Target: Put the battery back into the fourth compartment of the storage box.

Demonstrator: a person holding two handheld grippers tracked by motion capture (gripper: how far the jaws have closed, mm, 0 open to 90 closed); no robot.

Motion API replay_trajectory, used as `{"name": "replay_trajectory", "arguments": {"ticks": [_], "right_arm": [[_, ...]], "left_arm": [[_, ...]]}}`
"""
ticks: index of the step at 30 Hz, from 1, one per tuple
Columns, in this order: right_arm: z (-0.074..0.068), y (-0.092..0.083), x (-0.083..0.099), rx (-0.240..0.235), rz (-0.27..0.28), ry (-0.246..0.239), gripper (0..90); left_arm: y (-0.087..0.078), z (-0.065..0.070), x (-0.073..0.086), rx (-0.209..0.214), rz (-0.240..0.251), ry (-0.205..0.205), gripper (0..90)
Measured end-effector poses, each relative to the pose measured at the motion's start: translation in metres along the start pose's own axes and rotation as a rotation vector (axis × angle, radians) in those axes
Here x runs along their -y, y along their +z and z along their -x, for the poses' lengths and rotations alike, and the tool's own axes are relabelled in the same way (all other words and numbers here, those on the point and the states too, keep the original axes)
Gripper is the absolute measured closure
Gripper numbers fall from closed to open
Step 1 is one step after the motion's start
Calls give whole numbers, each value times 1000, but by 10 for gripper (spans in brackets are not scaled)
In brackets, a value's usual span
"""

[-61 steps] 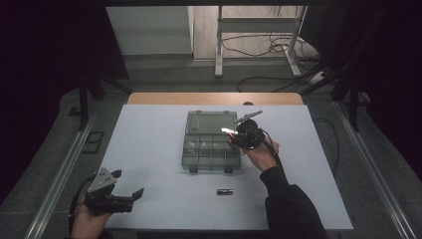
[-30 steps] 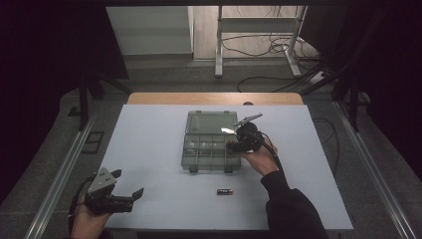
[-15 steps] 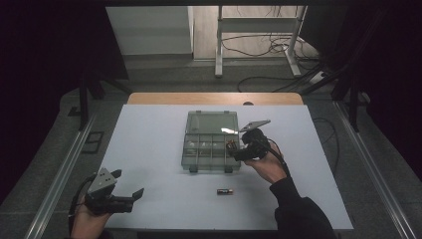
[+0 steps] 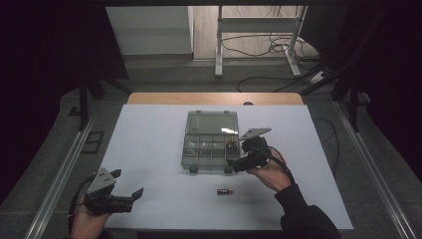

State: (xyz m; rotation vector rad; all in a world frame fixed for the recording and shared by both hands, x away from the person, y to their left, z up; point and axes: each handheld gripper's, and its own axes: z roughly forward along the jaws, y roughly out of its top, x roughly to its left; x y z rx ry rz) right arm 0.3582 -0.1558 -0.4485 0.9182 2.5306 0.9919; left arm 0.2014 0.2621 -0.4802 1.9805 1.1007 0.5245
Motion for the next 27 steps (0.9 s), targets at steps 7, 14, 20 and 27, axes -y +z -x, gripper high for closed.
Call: {"name": "replay_trajectory", "arguments": {"ticks": [7, 14, 20, 27], "right_arm": [[-8, -6, 4, -8, 0, -25, 4], [-13, -11, 9, -28, -5, -20, 0], [-20, -13, 16, -47, -7, -12, 0], [-29, -12, 20, -47, -33, 4, 0]], "left_arm": [[-1, 0, 0, -1, 2, -2, 26], [-2, -3, 1, -9, 5, -7, 26], [-2, -2, 1, -7, 3, -3, 26], [-2, -1, 1, -8, 1, 0, 26]]}}
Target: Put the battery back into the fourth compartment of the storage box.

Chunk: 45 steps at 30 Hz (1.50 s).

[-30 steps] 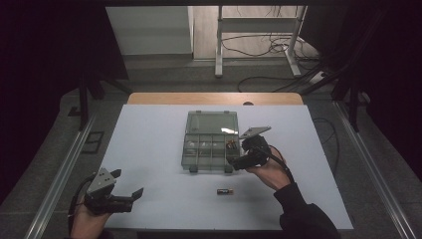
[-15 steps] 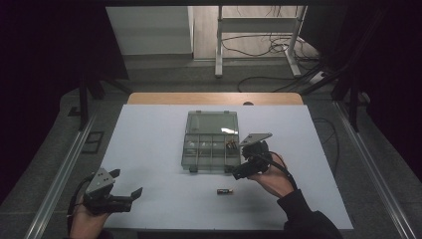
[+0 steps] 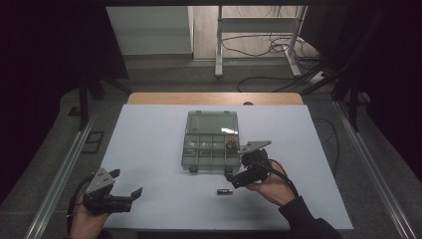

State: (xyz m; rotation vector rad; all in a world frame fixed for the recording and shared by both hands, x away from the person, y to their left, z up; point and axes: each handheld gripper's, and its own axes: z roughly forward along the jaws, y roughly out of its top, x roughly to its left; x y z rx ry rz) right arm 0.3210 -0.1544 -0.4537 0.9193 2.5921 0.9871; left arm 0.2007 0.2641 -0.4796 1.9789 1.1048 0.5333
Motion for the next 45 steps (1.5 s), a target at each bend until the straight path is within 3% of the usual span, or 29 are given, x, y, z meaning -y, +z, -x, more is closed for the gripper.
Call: {"name": "replay_trajectory", "arguments": {"ticks": [7, 19, 27, 31, 40, 45], "right_arm": [[-10, 3, 6, 1, -45, -34, 74], [-23, 13, 15, -52, -98, -81, 233], [-25, 26, 20, -87, -159, -127, 456], [-25, 34, 21, -108, -194, -138, 525], [-32, 47, 22, -133, -237, -214, 667], [-33, 52, 23, -121, -255, -247, 750]], "left_arm": [[0, 0, 0, 1, 1, 2, 28], [0, 1, 0, 2, -3, 5, 31], [1, 1, -1, 5, -4, 6, 33], [1, 1, -1, 4, -4, 8, 33], [1, 1, -1, 4, -3, 9, 35], [1, 1, -1, 4, -5, 9, 35]]}}
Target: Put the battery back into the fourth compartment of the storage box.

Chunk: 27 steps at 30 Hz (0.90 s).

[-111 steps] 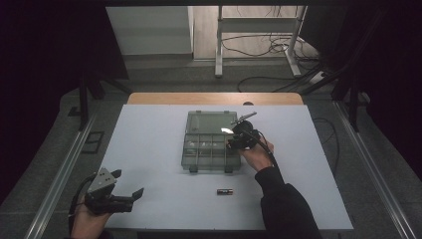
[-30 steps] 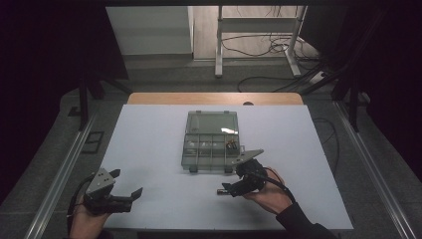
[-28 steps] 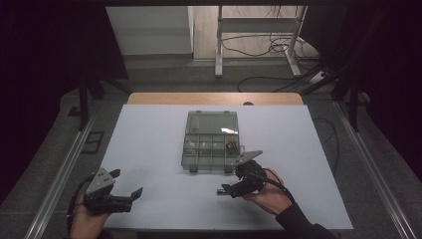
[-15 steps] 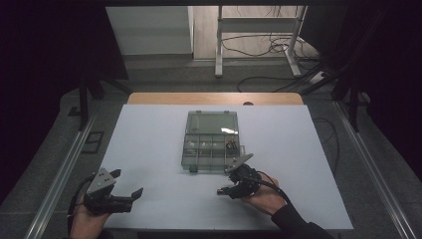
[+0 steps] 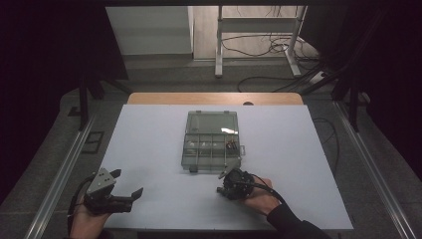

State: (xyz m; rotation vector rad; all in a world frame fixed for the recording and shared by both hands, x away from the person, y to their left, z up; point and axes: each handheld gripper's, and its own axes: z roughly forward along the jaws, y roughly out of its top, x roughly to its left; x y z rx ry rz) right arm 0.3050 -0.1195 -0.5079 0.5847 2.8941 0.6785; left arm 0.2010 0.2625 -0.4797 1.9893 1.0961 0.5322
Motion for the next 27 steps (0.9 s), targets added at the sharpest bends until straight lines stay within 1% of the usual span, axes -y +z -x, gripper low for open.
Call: {"name": "replay_trajectory", "arguments": {"ticks": [4, 8, 9, 12, 14, 16, 18, 21, 25, 27], "right_arm": [[1, 0, -1, -7, -1, 12, 764], [1, -1, -1, 4, -2, 19, 765], [1, -2, -1, 8, 5, 20, 765], [3, -7, -1, -1, 28, 46, 765], [4, -9, -1, 0, 38, 55, 765], [5, -12, -1, 11, 44, 68, 765], [7, -15, -1, 5, 60, 81, 765], [9, -20, 0, 9, 82, 84, 765], [10, -25, -1, 13, 101, 99, 765], [13, -28, -2, 12, 113, 114, 765]], "left_arm": [[0, 0, 0, -1, 1, 0, 35], [0, -1, 0, 0, 1, -5, 36], [0, -1, 0, 2, 2, -7, 36], [0, -1, 0, 3, -1, -5, 36], [0, -1, 0, 2, -2, -4, 36], [0, -1, 0, 3, -2, -4, 36], [0, -1, 0, 2, -2, -4, 36], [0, -1, 0, 2, -2, -4, 36], [0, -1, 0, 1, -2, -4, 36], [0, -1, 0, 2, -2, -5, 36]]}}
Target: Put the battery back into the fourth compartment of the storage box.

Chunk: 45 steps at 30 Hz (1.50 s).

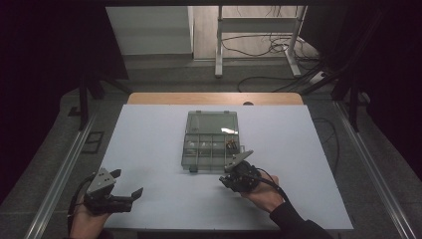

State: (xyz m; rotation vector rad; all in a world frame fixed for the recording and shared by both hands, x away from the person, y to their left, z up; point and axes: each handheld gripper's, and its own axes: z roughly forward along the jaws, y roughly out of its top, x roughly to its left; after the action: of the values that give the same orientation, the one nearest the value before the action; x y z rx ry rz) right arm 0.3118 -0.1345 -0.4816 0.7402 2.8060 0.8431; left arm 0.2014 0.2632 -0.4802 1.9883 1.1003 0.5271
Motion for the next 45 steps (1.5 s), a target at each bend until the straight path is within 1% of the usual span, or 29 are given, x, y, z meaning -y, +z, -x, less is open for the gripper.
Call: {"name": "replay_trajectory", "arguments": {"ticks": [9, 12, 16, 20, 25, 30, 35, 38, 45], "right_arm": [[8, -10, -3, 26, 22, 38, 765], [11, -13, -4, 30, 29, 43, 765], [15, -16, -5, 23, 46, 59, 765], [18, -20, -6, 31, 58, 69, 765], [21, -23, -8, 40, 68, 72, 765], [24, -25, -10, 50, 78, 80, 765], [29, -28, -13, 48, 94, 97, 765], [32, -29, -14, 60, 100, 103, 765], [40, -33, -19, 78, 108, 126, 765]], "left_arm": [[0, -1, 0, 2, 3, -5, 30], [0, -1, 0, 3, 3, -6, 30], [0, -1, 0, 7, 4, -11, 28], [0, -1, 0, 11, 4, -13, 28], [0, -1, 0, 23, 1, -27, 30], [0, -2, 0, 23, 4, -30, 30], [0, -2, 0, 23, 7, -32, 29], [0, -2, -1, 29, 4, -39, 31], [0, -2, -1, 31, 3, -41, 33]]}}
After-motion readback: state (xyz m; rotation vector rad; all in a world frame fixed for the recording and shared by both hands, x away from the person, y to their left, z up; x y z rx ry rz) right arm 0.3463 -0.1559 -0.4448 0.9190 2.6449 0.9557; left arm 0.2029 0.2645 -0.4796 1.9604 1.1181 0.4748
